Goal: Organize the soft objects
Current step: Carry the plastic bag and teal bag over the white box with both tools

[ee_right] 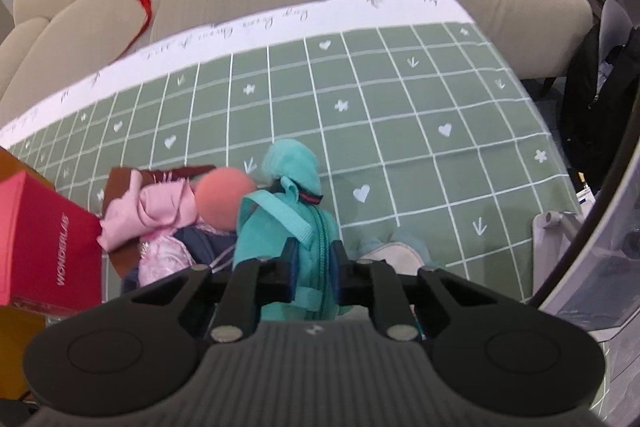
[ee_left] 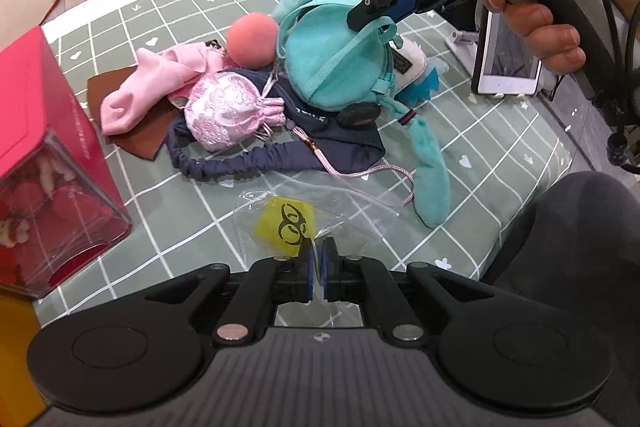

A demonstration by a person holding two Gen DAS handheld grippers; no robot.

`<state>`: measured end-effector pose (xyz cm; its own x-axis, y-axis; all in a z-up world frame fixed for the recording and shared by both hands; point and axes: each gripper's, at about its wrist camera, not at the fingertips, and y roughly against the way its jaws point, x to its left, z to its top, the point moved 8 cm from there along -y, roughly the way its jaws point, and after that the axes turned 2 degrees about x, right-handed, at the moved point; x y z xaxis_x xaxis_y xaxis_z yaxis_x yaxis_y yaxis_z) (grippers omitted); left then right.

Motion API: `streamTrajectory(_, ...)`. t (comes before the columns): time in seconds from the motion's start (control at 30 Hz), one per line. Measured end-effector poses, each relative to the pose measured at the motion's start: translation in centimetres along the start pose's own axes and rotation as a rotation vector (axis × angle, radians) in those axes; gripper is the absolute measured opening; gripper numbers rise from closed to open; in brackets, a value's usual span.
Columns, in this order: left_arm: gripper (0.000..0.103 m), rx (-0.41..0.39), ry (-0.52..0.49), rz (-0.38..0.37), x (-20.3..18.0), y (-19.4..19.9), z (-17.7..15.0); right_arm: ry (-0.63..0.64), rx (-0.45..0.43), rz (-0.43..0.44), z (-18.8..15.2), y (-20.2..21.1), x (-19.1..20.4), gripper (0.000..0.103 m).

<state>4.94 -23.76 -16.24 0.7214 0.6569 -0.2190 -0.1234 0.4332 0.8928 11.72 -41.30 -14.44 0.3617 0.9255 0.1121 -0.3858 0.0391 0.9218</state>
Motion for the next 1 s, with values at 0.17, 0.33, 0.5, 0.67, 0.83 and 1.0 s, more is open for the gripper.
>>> streamTrajectory(0.17, 0.004, -0.025, 0.032, -0.004, 1.0, 1.4, -0.3, 0.003, -0.016, -0.004, -0.1, 0.7, 1.0, 0.013)
streamTrajectory(0.33, 0.004, -0.034, 0.056, 0.001, 1.7, 2.0, -0.2, -0.003, -0.044, 0.000, 0.0, 1.8, 1.3, 0.013)
streamTrajectory(0.5, 0.004, -0.047, 0.071, -0.004, 1.8, 2.7, 0.1, -0.009, -0.060, 0.006, -0.1, 2.9, 1.3, 0.013)
streamTrajectory(0.67, 0.004, -0.053, 0.078, 0.008, 1.7, 3.2, 0.6, -0.011, -0.067, -0.007, -0.3, 3.7, 1.2, 0.013)
streamTrajectory(0.83, 0.000, -0.027, 0.130, 0.002, 1.9, 4.1, 1.7, -0.008, -0.068, 0.004, -0.4, 4.9, 1.5, 0.013)
streamTrajectory(1.0, 0.000, -0.022, 0.157, 0.035, 2.1, 5.5, 2.9, -0.019, -0.076, 0.005, -0.6, 6.1, 1.7, 0.013)
